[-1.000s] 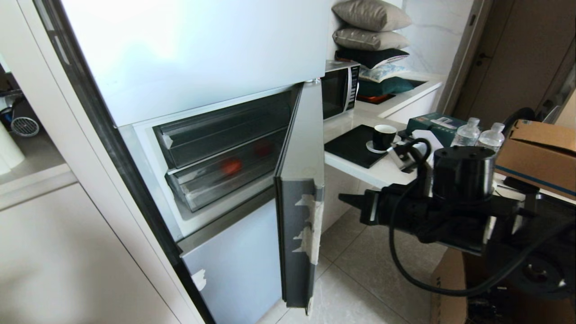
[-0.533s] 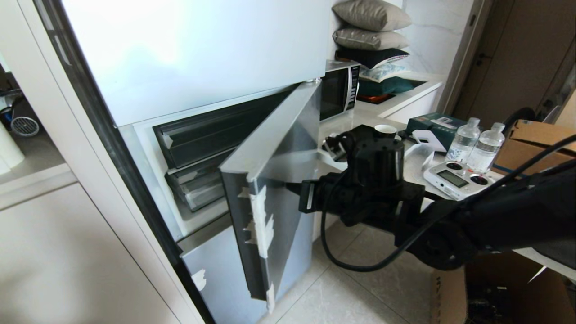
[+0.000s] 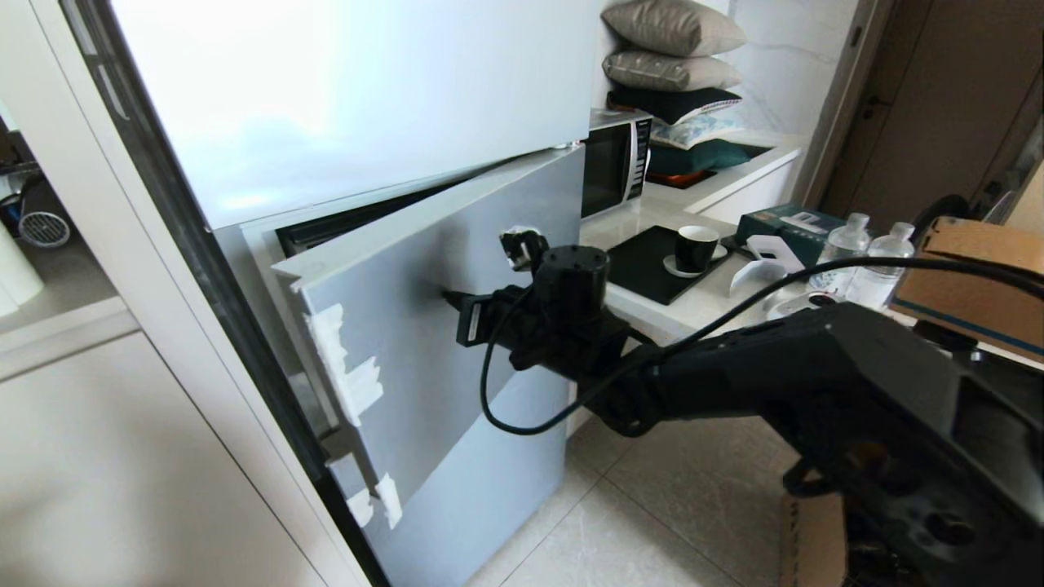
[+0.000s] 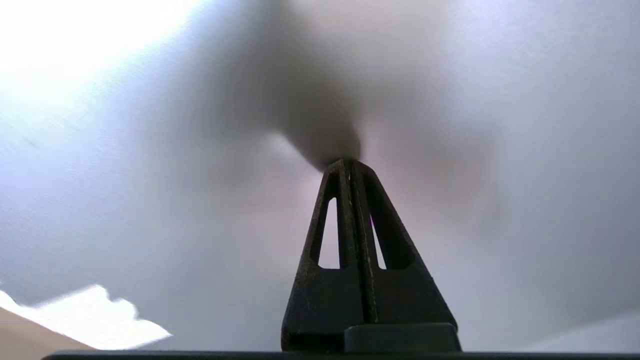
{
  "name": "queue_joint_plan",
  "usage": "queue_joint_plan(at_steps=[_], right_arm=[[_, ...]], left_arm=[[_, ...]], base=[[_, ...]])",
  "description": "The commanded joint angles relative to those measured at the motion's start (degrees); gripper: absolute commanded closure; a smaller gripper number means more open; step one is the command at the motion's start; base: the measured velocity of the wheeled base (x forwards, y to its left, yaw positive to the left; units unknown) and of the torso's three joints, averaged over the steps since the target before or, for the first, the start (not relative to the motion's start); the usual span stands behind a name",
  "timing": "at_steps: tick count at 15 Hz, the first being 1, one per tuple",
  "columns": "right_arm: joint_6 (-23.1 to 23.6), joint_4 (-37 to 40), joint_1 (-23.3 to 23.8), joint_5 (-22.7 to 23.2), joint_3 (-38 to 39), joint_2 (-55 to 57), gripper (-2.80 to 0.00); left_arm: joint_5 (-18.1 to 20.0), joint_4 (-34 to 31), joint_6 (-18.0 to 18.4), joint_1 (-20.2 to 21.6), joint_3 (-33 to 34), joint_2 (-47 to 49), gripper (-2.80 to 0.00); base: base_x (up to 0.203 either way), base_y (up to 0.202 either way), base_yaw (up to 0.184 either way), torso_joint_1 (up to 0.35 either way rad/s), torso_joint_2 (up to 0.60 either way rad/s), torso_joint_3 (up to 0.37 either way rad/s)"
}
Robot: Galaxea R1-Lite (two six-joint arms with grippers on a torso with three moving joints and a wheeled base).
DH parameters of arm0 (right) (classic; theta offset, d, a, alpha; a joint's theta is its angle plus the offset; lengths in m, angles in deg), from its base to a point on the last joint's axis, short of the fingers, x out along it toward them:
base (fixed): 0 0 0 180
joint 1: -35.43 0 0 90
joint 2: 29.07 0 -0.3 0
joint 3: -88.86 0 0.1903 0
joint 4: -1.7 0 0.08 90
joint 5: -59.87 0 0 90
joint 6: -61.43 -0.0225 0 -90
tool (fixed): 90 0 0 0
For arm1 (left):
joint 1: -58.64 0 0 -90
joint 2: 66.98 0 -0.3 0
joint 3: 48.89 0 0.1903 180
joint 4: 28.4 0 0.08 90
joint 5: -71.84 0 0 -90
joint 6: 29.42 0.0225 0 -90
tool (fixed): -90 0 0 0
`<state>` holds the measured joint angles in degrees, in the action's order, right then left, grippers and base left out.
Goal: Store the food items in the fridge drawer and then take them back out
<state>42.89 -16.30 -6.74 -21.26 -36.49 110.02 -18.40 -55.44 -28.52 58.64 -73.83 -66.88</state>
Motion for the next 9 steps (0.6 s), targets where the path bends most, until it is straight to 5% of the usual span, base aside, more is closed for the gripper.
queue_joint_plan(at_steps=[1, 9], right_arm=[[0.2, -0.3, -0.2, 0.1, -8.9, 9.7, 0.00], [0.3, -6.6, -0.1, -2.2, -6.4, 9.3, 0.00]], left_arm=[[0.0, 0.0, 0.1, 0.0, 0.0, 0.1, 0.00], [0.0, 0.0, 0.0, 0.0, 0.0, 0.1, 0.00]], base=[[0.000, 0.000, 0.000, 0.000, 0.00, 0.000], [0.000, 0.000, 0.000, 0.000, 0.00, 0.000]])
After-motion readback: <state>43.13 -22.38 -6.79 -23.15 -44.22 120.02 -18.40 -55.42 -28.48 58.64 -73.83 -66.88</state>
